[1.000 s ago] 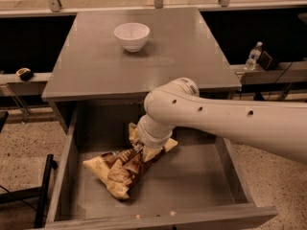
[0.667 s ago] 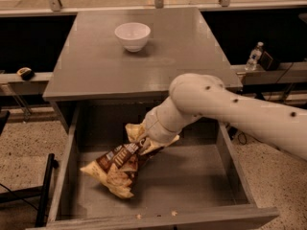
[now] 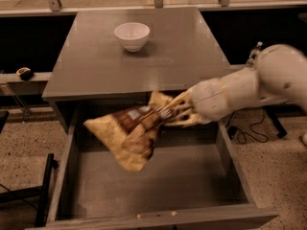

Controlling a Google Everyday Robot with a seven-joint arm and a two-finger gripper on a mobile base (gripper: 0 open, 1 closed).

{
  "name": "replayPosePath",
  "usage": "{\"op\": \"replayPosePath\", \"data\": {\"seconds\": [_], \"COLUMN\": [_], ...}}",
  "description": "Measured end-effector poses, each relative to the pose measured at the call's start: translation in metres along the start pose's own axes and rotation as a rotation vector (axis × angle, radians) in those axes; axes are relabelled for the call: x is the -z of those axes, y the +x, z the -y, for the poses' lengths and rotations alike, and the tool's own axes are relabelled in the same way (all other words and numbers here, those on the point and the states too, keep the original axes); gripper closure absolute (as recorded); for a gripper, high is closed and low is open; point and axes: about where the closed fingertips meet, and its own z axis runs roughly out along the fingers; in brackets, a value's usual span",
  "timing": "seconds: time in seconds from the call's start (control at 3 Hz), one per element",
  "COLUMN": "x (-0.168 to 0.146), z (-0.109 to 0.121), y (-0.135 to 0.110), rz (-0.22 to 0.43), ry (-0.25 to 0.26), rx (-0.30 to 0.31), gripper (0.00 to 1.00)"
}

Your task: Pick brown chip bag from top drawer and place on counter

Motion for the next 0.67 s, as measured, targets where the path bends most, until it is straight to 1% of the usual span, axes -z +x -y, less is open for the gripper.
{"op": "replayPosePath", "data": {"seconds": [0.33,0.67], "x": [0.069,0.108], "z": [0.024,0.070], "y": [-0.031,-0.040], "rz": [0.063,-0.071], "ry": [0.081,0.142], "rx": [0.019,-0.009], "gripper": [1.00,1.00]}}
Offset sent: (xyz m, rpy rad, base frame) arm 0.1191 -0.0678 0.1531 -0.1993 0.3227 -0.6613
